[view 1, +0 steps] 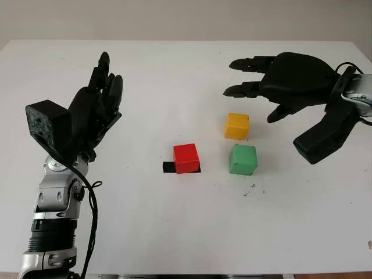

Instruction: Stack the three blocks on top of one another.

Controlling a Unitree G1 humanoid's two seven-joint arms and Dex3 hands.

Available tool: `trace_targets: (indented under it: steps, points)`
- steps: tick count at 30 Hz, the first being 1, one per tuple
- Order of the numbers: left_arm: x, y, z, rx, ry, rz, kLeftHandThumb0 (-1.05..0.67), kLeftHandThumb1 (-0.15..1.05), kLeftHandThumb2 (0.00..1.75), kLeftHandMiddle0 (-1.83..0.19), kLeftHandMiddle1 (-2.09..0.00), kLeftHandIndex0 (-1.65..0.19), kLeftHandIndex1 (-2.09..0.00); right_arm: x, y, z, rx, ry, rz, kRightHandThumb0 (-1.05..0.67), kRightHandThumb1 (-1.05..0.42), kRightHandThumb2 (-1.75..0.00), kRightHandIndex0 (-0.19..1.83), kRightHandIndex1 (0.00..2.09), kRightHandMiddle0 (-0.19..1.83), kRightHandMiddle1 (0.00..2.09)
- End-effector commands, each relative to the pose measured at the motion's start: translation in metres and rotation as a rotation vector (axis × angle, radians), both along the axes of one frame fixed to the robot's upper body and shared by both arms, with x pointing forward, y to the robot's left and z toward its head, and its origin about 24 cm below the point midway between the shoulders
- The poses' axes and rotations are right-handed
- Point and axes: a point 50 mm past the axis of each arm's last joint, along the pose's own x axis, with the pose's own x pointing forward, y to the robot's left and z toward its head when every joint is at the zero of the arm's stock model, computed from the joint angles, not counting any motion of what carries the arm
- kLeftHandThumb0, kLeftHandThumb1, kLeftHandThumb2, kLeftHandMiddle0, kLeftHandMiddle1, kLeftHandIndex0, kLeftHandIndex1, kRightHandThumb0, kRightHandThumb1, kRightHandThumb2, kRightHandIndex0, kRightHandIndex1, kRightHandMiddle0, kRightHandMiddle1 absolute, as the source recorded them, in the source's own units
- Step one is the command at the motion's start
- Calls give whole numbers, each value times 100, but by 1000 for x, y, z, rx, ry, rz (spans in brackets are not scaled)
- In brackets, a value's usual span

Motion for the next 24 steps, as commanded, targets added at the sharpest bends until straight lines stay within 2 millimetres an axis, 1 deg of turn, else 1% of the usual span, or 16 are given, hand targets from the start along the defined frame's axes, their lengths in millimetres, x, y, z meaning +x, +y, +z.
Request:
trace_targets:
  steps: [1,5,12,17,24]
  points:
    - [1,-1,5,9,-25,7,-66,105,59,19,0,19,0,2,4,4,4,-8,5,-46,-84,-6,16,5,42,12]
    - [1,-1,5,15,-28,10,-66,105,60,19,0,19,0,4,8,-2,26,15,16,-43,-84,-5,16,5,43,12]
    - [-1,-2,6,13,-33,16,-65,105,61,19,0,19,0,6,14,-10,13,44,16,-43,-87,-6,13,4,41,10]
    - [-2,-3,6,13,-33,16,-67,105,60,19,0,19,0,6,14,-16,5,61,17,-44,-86,-5,13,5,42,9]
    - [-2,-3,6,11,-32,13,-63,105,65,19,0,19,0,6,15,-24,-17,68,33,-43,-89,-6,12,5,42,9]
